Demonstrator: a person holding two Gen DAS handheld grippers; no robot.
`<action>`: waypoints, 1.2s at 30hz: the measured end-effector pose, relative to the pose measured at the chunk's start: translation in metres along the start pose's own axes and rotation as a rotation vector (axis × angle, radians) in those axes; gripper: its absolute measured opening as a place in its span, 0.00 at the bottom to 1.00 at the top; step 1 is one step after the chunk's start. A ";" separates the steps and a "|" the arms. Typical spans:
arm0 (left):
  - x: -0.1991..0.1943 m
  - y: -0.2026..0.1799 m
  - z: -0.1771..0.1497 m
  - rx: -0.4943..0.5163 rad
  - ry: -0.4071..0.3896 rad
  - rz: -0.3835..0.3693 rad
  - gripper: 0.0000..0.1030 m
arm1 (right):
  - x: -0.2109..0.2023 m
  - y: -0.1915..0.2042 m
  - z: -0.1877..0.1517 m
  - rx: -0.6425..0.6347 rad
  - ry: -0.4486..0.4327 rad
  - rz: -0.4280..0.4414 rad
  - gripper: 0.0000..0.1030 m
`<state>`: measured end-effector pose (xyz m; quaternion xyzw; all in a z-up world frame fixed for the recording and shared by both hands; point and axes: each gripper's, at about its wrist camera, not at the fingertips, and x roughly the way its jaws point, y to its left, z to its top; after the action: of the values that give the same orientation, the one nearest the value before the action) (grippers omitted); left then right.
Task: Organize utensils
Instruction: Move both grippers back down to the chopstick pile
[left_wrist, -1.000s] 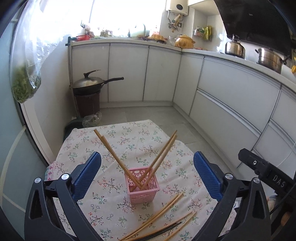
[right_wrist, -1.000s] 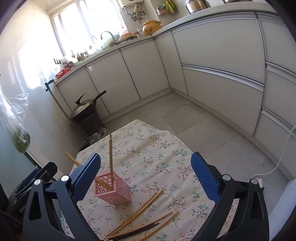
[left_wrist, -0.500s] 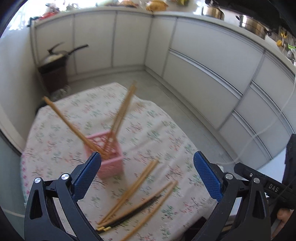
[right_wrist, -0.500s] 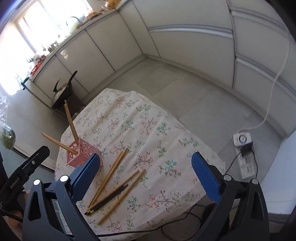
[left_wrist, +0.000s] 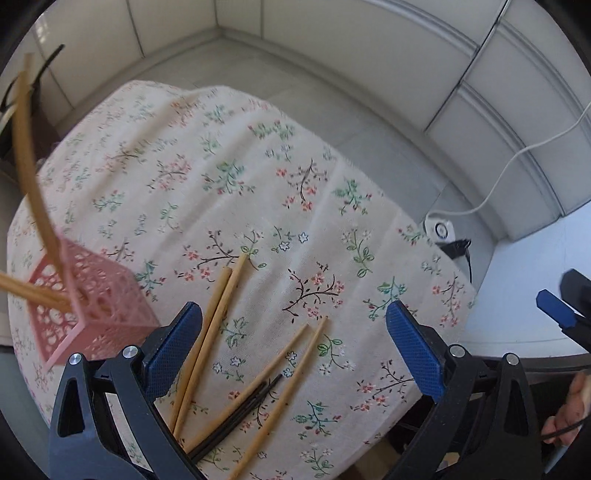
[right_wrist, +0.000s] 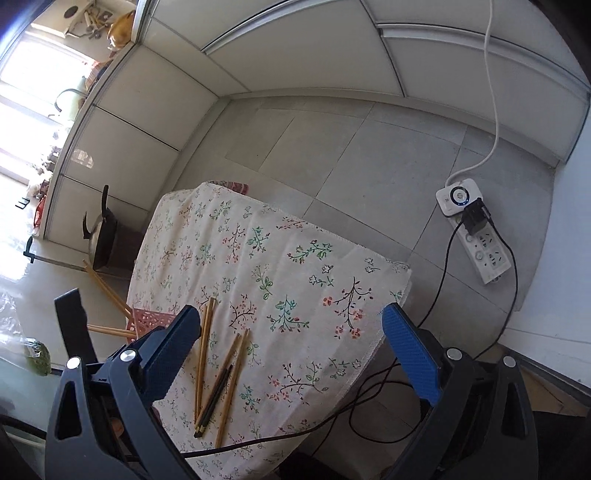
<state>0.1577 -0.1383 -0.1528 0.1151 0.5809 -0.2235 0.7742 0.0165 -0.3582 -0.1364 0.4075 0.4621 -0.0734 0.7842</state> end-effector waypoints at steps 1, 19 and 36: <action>0.006 0.003 0.003 -0.004 0.016 -0.016 0.92 | 0.002 -0.002 0.001 0.012 0.011 0.008 0.93; 0.060 0.036 0.034 -0.074 0.115 -0.066 0.78 | 0.028 -0.002 -0.002 0.026 0.142 0.028 0.93; 0.059 0.022 0.032 0.000 0.126 -0.034 0.65 | 0.031 -0.003 -0.001 0.036 0.162 0.036 0.93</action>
<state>0.2085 -0.1460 -0.2016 0.1190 0.6303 -0.2290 0.7322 0.0317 -0.3518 -0.1623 0.4342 0.5155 -0.0343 0.7380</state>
